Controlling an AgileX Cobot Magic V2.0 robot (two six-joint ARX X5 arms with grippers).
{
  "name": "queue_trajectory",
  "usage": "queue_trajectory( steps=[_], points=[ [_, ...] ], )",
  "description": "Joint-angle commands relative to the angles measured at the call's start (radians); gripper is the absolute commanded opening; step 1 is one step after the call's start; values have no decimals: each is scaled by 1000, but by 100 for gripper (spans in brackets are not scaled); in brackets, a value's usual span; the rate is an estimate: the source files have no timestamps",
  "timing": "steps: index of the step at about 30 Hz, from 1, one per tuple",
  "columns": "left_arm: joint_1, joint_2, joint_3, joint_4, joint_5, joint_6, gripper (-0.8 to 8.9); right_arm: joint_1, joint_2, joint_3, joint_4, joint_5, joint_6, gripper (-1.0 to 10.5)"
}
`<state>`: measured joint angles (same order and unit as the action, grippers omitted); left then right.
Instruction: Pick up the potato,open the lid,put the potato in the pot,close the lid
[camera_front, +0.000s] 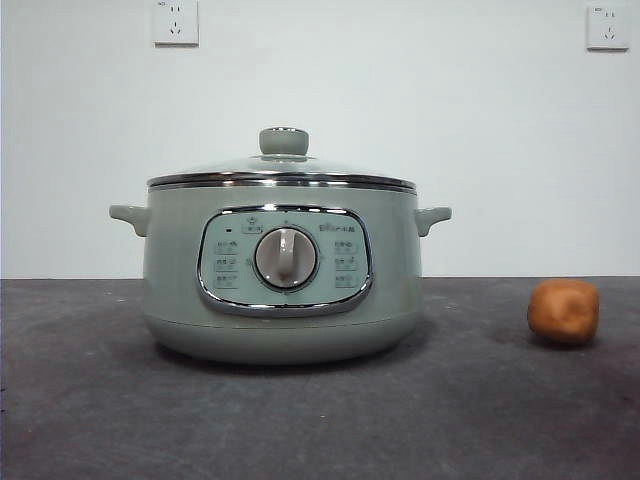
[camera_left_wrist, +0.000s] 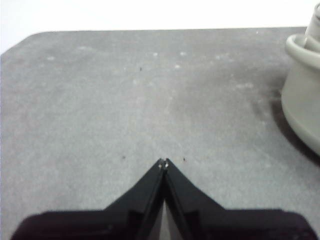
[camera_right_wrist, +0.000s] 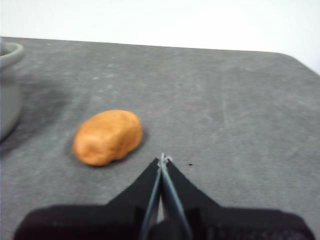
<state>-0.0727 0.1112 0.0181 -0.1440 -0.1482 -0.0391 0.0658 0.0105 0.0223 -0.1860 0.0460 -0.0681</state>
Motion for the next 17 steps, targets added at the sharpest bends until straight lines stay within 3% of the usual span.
queue_trajectory(
  steps=[1, 17],
  points=[
    [2, 0, -10, 13, 2, -6, -1, -1, -1, -8, 1, -6, 46, 2],
    [2, 0, 2, 101, 25, -8, 10, -1, -1, 11, 21, -5, 131, 11]
  ],
)
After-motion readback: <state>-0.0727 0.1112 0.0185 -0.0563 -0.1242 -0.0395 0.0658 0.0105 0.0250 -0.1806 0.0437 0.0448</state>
